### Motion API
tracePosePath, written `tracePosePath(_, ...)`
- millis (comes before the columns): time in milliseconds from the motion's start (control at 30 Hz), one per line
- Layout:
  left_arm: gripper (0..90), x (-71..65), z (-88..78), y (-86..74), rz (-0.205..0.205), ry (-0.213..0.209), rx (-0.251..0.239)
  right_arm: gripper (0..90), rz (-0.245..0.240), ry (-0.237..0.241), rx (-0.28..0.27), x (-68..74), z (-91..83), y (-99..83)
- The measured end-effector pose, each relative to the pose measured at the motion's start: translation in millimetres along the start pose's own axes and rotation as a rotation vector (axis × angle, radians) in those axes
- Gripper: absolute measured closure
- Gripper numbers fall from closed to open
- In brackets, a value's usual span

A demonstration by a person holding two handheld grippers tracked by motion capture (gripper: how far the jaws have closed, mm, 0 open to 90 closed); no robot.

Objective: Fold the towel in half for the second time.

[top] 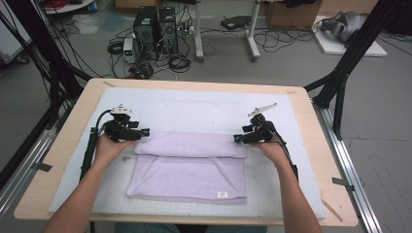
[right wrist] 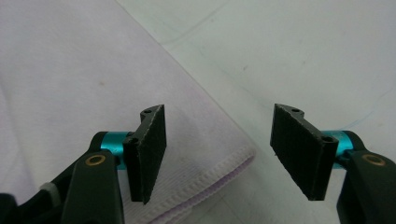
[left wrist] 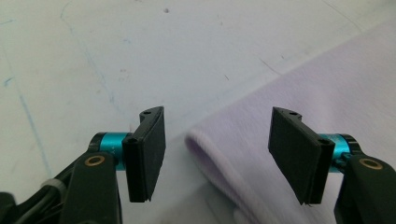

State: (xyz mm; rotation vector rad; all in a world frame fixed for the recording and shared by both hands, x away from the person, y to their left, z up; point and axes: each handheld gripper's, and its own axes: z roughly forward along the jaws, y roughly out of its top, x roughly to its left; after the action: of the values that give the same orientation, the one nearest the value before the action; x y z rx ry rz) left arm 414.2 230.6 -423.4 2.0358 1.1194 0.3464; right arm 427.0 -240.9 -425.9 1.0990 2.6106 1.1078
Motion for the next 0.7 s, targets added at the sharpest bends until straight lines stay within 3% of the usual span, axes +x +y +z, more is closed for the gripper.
tracePosePath(67,52.5,-0.2,9.6,-1.3,0.022,-0.017,0.056,54.8,0.011,0.060,0.019,-1.8,5.6,-3.4)
tracePosePath(100,61.0,-0.9,12.6,-3.2,0.039,-0.019,0.070,66.7,-0.007,0.077,0.012,-0.8,6.2,-4.9)
tracePosePath(167,80.9,0.6,9.2,-3.4,0.032,-0.047,0.056,79.0,-0.026,0.089,0.018,2.4,5.8,-5.1)
tracePosePath(200,83.5,0.6,5.7,-2.6,0.025,-0.054,0.039,82.1,-0.041,0.085,0.017,4.3,4.6,-4.4)
tracePosePath(267,84.2,-2.3,-4.8,-0.5,0.058,-0.043,0.017,83.5,-0.057,0.087,-0.004,8.3,-1.2,-2.5)
tracePosePath(467,84.4,-16.0,-53.8,-1.3,0.090,-0.071,-0.158,84.0,-0.127,0.096,-0.139,28.9,-40.8,1.4)
tracePosePath(633,83.9,-34.9,-91.2,-26.7,0.158,-0.119,-0.197,82.5,-0.224,0.124,-0.213,62.5,-77.6,-13.0)
tracePosePath(700,77.5,-43.1,-103.5,-43.2,0.186,-0.138,-0.199,77.0,-0.249,0.184,-0.239,73.6,-87.7,-26.7)
